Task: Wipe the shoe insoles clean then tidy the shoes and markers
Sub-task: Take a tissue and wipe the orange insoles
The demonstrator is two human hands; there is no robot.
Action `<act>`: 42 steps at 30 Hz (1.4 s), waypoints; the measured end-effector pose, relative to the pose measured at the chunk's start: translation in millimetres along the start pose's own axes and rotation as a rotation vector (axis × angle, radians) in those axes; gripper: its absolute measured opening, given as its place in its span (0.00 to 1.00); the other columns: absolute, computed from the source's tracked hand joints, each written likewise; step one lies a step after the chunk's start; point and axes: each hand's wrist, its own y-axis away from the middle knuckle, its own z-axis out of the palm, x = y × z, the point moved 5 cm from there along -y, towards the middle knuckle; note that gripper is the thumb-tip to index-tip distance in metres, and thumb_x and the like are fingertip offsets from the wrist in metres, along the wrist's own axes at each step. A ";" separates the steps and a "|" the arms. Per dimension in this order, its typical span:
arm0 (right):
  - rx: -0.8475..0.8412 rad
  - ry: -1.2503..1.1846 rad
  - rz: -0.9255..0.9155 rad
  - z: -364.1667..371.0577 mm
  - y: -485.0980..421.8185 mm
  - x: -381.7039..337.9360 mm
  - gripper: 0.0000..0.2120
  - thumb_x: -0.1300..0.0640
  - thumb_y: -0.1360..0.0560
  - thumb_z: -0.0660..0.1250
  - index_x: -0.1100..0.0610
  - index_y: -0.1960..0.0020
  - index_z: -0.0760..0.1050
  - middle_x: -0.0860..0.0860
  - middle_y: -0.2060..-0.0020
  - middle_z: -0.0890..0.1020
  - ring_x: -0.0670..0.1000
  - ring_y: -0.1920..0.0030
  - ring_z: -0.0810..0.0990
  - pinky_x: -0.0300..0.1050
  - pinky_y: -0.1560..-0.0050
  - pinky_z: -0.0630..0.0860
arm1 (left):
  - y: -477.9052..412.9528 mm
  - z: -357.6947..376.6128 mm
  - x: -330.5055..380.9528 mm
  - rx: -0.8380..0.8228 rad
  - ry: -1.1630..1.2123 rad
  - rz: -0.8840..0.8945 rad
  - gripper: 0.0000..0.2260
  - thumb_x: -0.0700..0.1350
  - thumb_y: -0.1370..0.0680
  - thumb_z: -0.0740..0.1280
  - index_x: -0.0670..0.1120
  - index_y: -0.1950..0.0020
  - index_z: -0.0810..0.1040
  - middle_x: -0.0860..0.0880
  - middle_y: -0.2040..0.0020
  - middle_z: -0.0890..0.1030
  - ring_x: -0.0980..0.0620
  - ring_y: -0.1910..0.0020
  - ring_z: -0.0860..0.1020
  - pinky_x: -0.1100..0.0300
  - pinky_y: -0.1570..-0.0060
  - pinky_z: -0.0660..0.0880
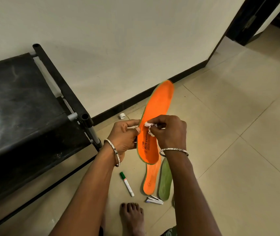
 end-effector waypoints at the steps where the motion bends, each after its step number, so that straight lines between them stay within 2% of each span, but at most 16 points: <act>1: 0.007 -0.005 0.006 -1.0 -0.2 0.5 0.05 0.58 0.29 0.75 0.49 0.56 0.87 0.45 0.61 0.86 0.44 0.61 0.81 0.45 0.54 0.80 | -0.2 0.1 0.0 -0.002 0.003 0.001 0.14 0.35 0.18 0.63 0.52 0.53 0.82 0.42 0.58 0.85 0.47 0.61 0.83 0.57 0.63 0.83; 4: -0.134 -0.010 -0.027 3.0 2.8 -0.8 0.06 0.59 0.30 0.76 0.50 0.56 0.87 0.46 0.62 0.86 0.45 0.62 0.83 0.45 0.55 0.81 | -1.4 -4.7 -1.7 0.051 0.037 -0.006 0.14 0.34 0.19 0.64 0.52 0.54 0.82 0.42 0.58 0.86 0.49 0.64 0.84 0.58 0.67 0.82; 7: -0.374 -0.088 -0.013 6.2 10.7 -2.7 0.05 0.59 0.31 0.78 0.53 0.55 0.87 0.47 0.63 0.86 0.43 0.64 0.84 0.34 0.58 0.80 | -6.5 -12.3 -7.2 0.152 0.082 -0.051 0.12 0.33 0.19 0.63 0.49 0.49 0.80 0.41 0.54 0.85 0.50 0.64 0.84 0.58 0.68 0.81; 10: -0.575 -0.124 0.050 6.8 19.2 2.0 0.08 0.61 0.31 0.79 0.54 0.53 0.87 0.47 0.59 0.87 0.45 0.60 0.85 0.35 0.56 0.81 | -13.5 -16.8 -14.3 0.241 0.108 -0.083 0.11 0.34 0.18 0.62 0.44 0.39 0.80 0.40 0.49 0.84 0.45 0.54 0.84 0.51 0.57 0.83; 12: -0.676 -0.175 0.116 4.8 25.3 7.8 0.08 0.62 0.32 0.79 0.55 0.54 0.87 0.49 0.58 0.87 0.48 0.60 0.86 0.39 0.55 0.82 | -20.3 -19.9 -20.4 0.289 0.101 -0.091 0.11 0.36 0.18 0.63 0.42 0.36 0.79 0.40 0.48 0.84 0.43 0.51 0.84 0.45 0.50 0.82; 14: -0.592 -0.257 0.171 -5.1 23.7 15.1 0.06 0.62 0.32 0.78 0.56 0.55 0.86 0.52 0.60 0.87 0.51 0.60 0.86 0.43 0.55 0.84 | -27.9 -23.2 -27.4 0.323 0.071 -0.104 0.11 0.36 0.18 0.64 0.43 0.37 0.79 0.40 0.49 0.85 0.43 0.52 0.85 0.43 0.48 0.81; 16: -0.314 -0.366 0.231 -22.5 16.2 26.0 0.06 0.63 0.32 0.78 0.58 0.56 0.86 0.54 0.63 0.86 0.53 0.62 0.86 0.48 0.54 0.84 | -38.0 -23.8 -37.1 0.316 0.003 -0.130 0.11 0.36 0.18 0.64 0.44 0.38 0.80 0.41 0.51 0.85 0.44 0.54 0.84 0.44 0.49 0.82; 19: 0.058 -0.532 0.347 -39.2 9.7 44.2 0.07 0.65 0.33 0.78 0.56 0.57 0.86 0.55 0.65 0.86 0.54 0.64 0.86 0.50 0.55 0.84 | -51.1 -22.1 -59.1 0.298 -0.087 -0.205 0.10 0.33 0.19 0.62 0.46 0.53 0.79 0.43 0.59 0.83 0.47 0.61 0.82 0.50 0.56 0.81; 22: 0.190 -0.605 0.418 -37.0 8.6 58.3 0.06 0.62 0.33 0.79 0.54 0.58 0.86 0.54 0.66 0.86 0.53 0.64 0.86 0.51 0.54 0.84 | -73.4 -21.4 -104.6 0.327 -0.148 -0.325 0.15 0.31 0.21 0.63 0.47 0.62 0.78 0.43 0.63 0.82 0.44 0.61 0.81 0.44 0.52 0.82; 25: 0.259 -0.603 0.413 -34.9 6.5 64.5 0.04 0.58 0.33 0.80 0.52 0.60 0.86 0.51 0.68 0.85 0.51 0.66 0.85 0.52 0.53 0.84 | -124.3 -30.3 -188.3 0.353 -0.196 -0.431 0.07 0.34 0.24 0.65 0.40 0.57 0.82 0.41 0.58 0.84 0.42 0.55 0.83 0.37 0.49 0.81; 27: 0.292 -0.599 0.397 -34.1 4.5 68.5 0.04 0.58 0.32 0.79 0.52 0.60 0.86 0.50 0.69 0.85 0.49 0.66 0.85 0.51 0.54 0.84 | -139.9 -26.0 -231.1 0.324 -0.280 -0.492 0.05 0.37 0.24 0.67 0.37 0.53 0.82 0.42 0.54 0.85 0.42 0.51 0.84 0.42 0.46 0.81; 29: 0.315 -0.610 0.392 -33.8 2.2 73.4 0.04 0.59 0.32 0.79 0.51 0.59 0.86 0.50 0.68 0.85 0.49 0.66 0.85 0.51 0.53 0.84 | -129.6 -14.2 -238.3 0.315 -0.374 -0.484 0.07 0.38 0.21 0.66 0.37 0.50 0.83 0.43 0.51 0.84 0.43 0.52 0.81 0.53 0.49 0.77; 31: 0.332 -0.618 0.416 -30.5 -0.3 81.0 0.05 0.60 0.32 0.78 0.51 0.60 0.85 0.51 0.68 0.85 0.49 0.66 0.85 0.52 0.53 0.84 | -127.1 -11.4 -257.1 0.340 -0.379 -0.487 0.08 0.38 0.21 0.67 0.38 0.47 0.84 0.44 0.51 0.83 0.43 0.52 0.80 0.56 0.52 0.74; 35: 0.278 -0.496 0.409 -16.6 2.9 92.0 0.04 0.59 0.31 0.78 0.54 0.58 0.85 0.50 0.67 0.85 0.48 0.65 0.85 0.51 0.55 0.84 | -138.0 -12.9 -304.7 0.327 -0.433 -0.554 0.11 0.37 0.23 0.67 0.41 0.43 0.84 0.41 0.43 0.84 0.38 0.44 0.81 0.50 0.42 0.78; 38: 0.239 -0.367 0.389 -11.8 6.0 102.8 0.03 0.57 0.31 0.78 0.54 0.58 0.86 0.49 0.68 0.85 0.47 0.66 0.85 0.50 0.56 0.84 | -146.0 -14.0 -316.4 0.333 -0.474 -0.558 0.12 0.34 0.23 0.65 0.41 0.43 0.84 0.41 0.43 0.83 0.37 0.44 0.79 0.57 0.47 0.74; 42: 0.222 -0.288 0.400 -13.2 7.9 114.0 0.05 0.55 0.31 0.79 0.55 0.57 0.86 0.48 0.67 0.85 0.46 0.65 0.85 0.50 0.55 0.84 | -158.3 -12.7 -331.4 0.312 -0.499 -0.557 0.09 0.37 0.22 0.66 0.41 0.45 0.84 0.39 0.42 0.83 0.37 0.44 0.80 0.52 0.43 0.77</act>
